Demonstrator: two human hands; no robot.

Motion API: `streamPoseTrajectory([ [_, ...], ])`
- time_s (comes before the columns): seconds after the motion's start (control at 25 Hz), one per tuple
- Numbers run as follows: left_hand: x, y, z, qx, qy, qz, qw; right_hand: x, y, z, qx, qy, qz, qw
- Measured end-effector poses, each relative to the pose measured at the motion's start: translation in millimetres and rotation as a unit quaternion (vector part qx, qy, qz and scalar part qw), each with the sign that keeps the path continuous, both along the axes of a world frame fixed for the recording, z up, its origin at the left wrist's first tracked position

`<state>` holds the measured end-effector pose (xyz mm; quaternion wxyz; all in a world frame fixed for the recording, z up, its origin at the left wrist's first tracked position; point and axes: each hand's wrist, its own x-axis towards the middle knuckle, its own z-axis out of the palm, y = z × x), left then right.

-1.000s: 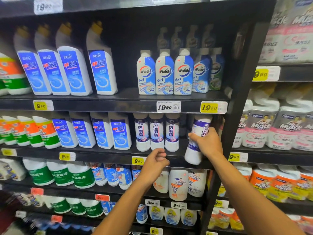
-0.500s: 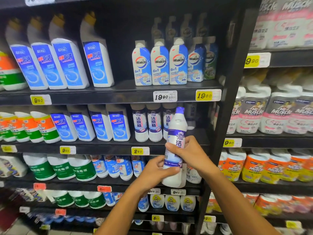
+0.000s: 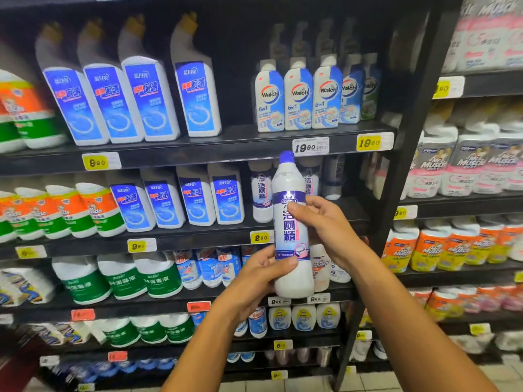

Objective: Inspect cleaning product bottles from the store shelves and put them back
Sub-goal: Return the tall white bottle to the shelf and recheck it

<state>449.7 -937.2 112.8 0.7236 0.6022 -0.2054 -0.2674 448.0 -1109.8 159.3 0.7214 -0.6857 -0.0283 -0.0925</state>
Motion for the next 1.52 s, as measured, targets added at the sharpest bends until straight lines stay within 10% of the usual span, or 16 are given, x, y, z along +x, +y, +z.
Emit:
streamPoseTrajectory([
  [0.68,2,102,24,0.011,-0.077,-0.041,0.996,-32,95,25,-0.036,-0.051,0.005,0.998],
  [1.16,39,65,36,0.095,-0.310,0.128,0.937,-45,79,45,-0.180,-0.163,0.042,0.969],
  [1.52,38,47,49,0.111,-0.316,0.111,0.936,-40,48,53,-0.181,-0.191,0.044,0.964],
])
